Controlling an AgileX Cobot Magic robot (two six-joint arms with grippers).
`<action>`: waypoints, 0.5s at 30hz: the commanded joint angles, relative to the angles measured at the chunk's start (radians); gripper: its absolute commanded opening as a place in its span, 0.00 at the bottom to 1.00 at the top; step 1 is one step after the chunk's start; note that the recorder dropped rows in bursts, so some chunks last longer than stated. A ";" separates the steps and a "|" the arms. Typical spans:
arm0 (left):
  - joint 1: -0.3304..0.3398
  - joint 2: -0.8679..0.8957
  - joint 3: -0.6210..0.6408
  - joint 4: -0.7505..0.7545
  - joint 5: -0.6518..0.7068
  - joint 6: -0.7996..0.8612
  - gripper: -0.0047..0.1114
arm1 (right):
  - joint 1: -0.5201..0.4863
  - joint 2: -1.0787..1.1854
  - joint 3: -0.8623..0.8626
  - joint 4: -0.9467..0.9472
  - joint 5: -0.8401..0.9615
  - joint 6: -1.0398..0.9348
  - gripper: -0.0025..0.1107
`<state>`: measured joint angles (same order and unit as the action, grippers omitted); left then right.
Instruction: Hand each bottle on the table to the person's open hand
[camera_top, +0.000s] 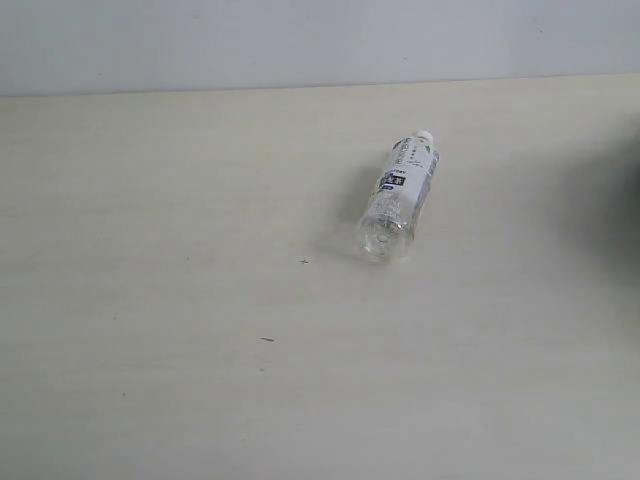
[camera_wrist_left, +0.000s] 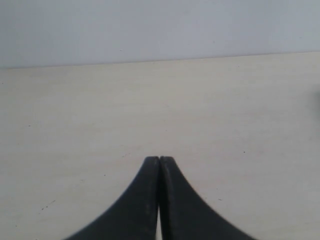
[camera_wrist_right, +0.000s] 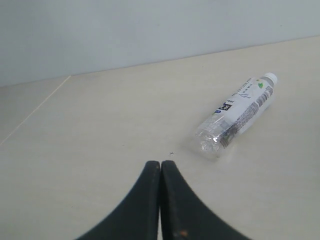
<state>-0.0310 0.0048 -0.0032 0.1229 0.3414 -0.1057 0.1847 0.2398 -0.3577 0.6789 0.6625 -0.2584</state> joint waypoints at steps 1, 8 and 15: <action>-0.001 -0.005 0.003 0.003 -0.007 -0.003 0.06 | 0.002 -0.006 0.003 0.011 0.001 -0.001 0.02; -0.001 -0.005 0.003 0.003 -0.007 -0.003 0.06 | 0.002 -0.006 0.003 0.017 0.001 -0.003 0.02; -0.001 -0.005 0.003 0.003 -0.007 -0.003 0.06 | 0.002 -0.006 0.003 0.021 0.001 -0.003 0.02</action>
<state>-0.0310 0.0048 -0.0032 0.1229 0.3414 -0.1057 0.1847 0.2398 -0.3577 0.6913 0.6646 -0.2584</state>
